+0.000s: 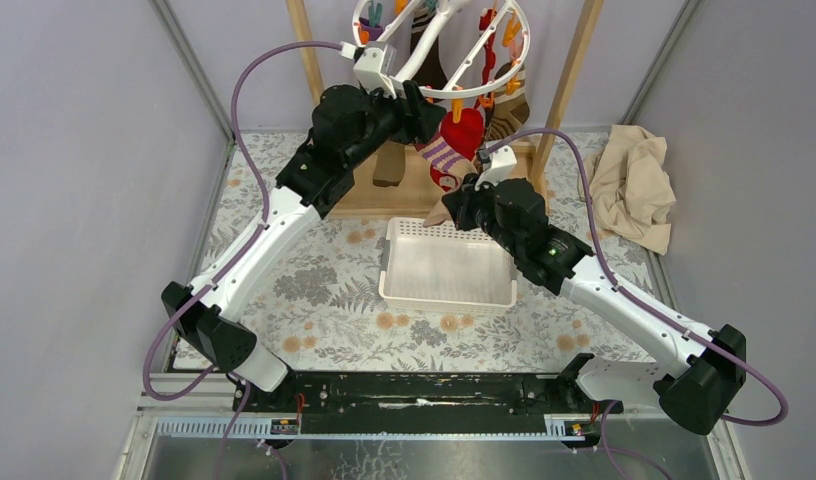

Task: Remove the socks clipped to the hanger
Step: Remove the sock from the hanger.

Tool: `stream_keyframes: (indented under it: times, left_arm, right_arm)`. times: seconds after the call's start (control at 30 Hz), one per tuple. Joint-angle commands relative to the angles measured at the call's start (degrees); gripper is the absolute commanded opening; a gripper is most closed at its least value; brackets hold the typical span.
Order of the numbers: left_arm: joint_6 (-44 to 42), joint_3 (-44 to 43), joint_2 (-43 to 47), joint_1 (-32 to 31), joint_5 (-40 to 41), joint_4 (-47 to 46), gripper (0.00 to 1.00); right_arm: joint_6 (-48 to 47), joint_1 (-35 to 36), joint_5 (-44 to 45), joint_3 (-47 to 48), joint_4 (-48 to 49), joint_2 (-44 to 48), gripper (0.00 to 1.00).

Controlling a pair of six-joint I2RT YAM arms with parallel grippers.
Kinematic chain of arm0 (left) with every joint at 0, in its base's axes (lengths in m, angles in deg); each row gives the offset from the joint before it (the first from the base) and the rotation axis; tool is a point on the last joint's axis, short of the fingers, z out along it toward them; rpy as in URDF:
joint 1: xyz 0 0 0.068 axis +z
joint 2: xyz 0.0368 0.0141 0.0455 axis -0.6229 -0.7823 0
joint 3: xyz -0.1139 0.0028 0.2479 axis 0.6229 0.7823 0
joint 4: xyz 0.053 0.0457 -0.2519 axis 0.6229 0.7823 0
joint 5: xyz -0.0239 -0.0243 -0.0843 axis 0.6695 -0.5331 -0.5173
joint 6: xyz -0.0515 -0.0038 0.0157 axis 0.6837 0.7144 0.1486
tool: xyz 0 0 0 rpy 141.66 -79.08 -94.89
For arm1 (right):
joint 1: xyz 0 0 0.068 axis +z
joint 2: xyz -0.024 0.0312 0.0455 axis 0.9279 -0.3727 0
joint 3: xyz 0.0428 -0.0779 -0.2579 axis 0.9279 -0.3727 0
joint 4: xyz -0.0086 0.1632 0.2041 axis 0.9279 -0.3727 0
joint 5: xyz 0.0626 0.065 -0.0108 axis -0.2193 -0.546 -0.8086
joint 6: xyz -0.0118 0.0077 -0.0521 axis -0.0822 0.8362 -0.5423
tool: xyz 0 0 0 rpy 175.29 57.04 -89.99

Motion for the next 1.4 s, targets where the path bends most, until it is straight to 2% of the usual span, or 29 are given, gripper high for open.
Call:
stream_keyframes:
  times: [0.0, 0.43, 0.63, 1.2, 1.37]
  left_arm:
    - [-1.1, 1.6, -0.7, 1.3, -2.5, -5.2, 0.69]
    - [-0.1, 3.6, -1.2, 3.3, -6.6, -9.6, 0.69]
    - [0.9, 2.9, -2.3, 4.1, -7.3, -9.7, 0.59]
    - [1.6, 1.5, -3.5, 4.1, -7.1, -11.4, 0.56]
    - [1.5, 1.4, -3.6, 4.1, -6.8, -11.2, 0.48]
  right_arm:
    - [-0.6, 0.7, -0.2, 3.1, 0.6, 1.7, 0.00]
    - [-0.7, 0.6, -0.3, 3.0, 0.4, 1.3, 0.00]
    - [-0.7, 0.7, -0.2, 3.0, 0.4, 1.2, 0.00]
    - [-1.1, 0.6, 0.2, 1.9, 0.4, 2.0, 0.00]
    - [-1.2, 0.7, 0.4, 1.6, 0.4, 2.0, 0.00]
